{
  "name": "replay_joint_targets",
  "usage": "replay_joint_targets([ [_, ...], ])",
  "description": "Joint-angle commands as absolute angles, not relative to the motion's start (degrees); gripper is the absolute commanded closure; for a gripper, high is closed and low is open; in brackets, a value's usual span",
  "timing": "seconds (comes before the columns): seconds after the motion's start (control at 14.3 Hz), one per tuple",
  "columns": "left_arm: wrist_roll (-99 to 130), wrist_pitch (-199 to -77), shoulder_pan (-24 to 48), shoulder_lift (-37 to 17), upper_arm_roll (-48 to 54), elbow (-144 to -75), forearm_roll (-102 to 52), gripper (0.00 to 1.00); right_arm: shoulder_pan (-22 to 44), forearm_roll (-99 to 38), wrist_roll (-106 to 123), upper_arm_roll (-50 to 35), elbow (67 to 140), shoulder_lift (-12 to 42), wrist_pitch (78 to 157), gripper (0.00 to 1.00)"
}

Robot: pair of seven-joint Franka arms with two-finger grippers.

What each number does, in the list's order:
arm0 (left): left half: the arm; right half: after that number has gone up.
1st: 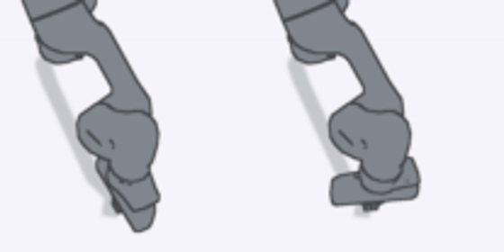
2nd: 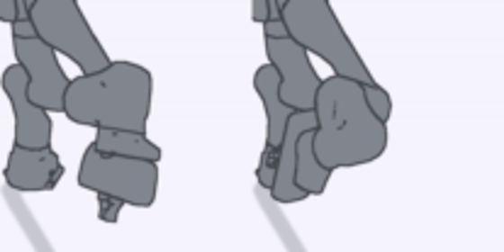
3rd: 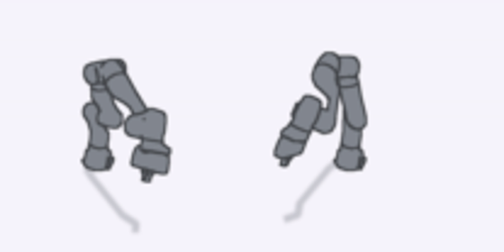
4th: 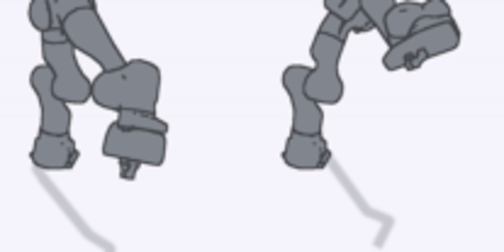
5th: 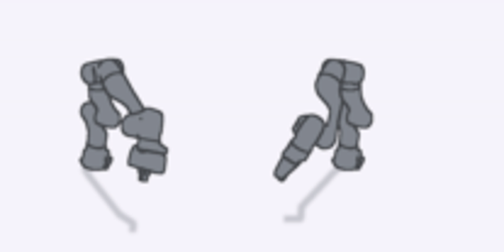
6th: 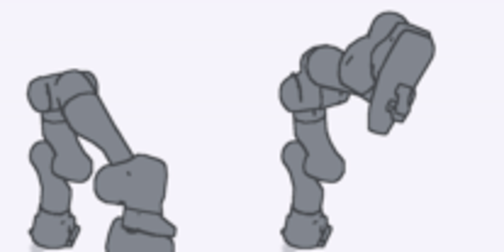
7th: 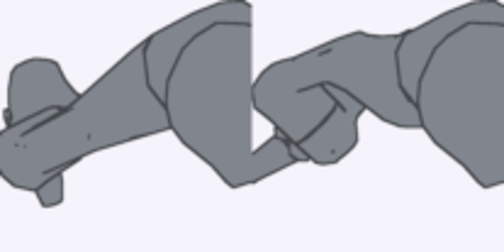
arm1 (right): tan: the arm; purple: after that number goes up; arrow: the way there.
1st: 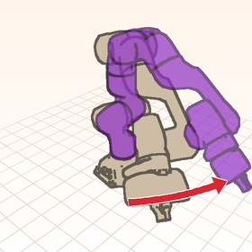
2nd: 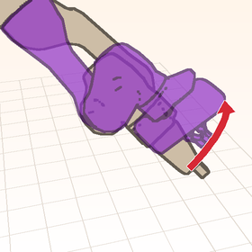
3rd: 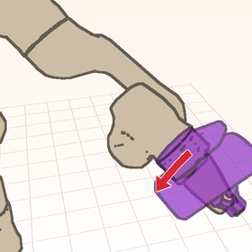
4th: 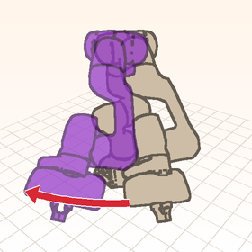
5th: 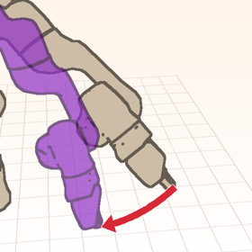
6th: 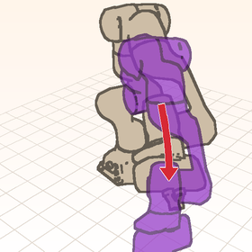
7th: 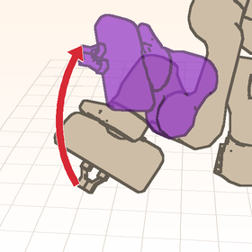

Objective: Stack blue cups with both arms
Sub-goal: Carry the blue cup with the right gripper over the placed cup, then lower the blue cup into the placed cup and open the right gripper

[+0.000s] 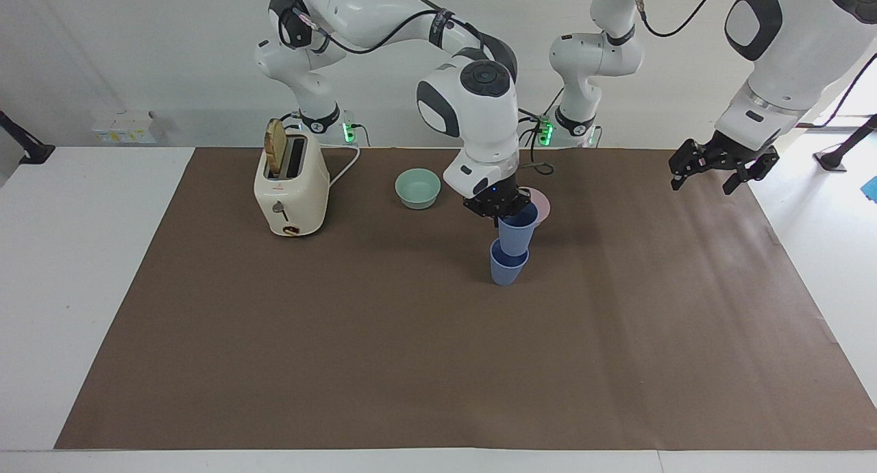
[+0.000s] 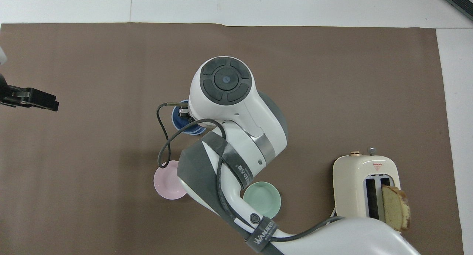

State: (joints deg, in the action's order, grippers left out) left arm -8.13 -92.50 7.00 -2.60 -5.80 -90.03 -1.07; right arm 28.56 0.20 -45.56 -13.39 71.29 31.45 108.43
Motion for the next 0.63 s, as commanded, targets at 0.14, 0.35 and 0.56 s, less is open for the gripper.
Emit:
replay_joint_targets([
  [0.14,-8.6,-91.8,6.4,-2.3,-5.4,-89.9,-0.3,0.0,28.6,1.4,-46.7,-13.3,70.5,33.0,108.7,1.0],
  [0.35,-8.5,-91.8,6.4,-2.3,-5.4,-89.9,-0.3,0.0,28.6,1.5,-46.7,-13.3,70.5,33.8,109.2,1.0],
  [0.56,-8.5,-91.8,6.4,-2.3,-5.4,-90.1,-0.3,0.0,28.5,2.2,-46.7,-13.3,70.6,35.1,110.6,1.0],
])
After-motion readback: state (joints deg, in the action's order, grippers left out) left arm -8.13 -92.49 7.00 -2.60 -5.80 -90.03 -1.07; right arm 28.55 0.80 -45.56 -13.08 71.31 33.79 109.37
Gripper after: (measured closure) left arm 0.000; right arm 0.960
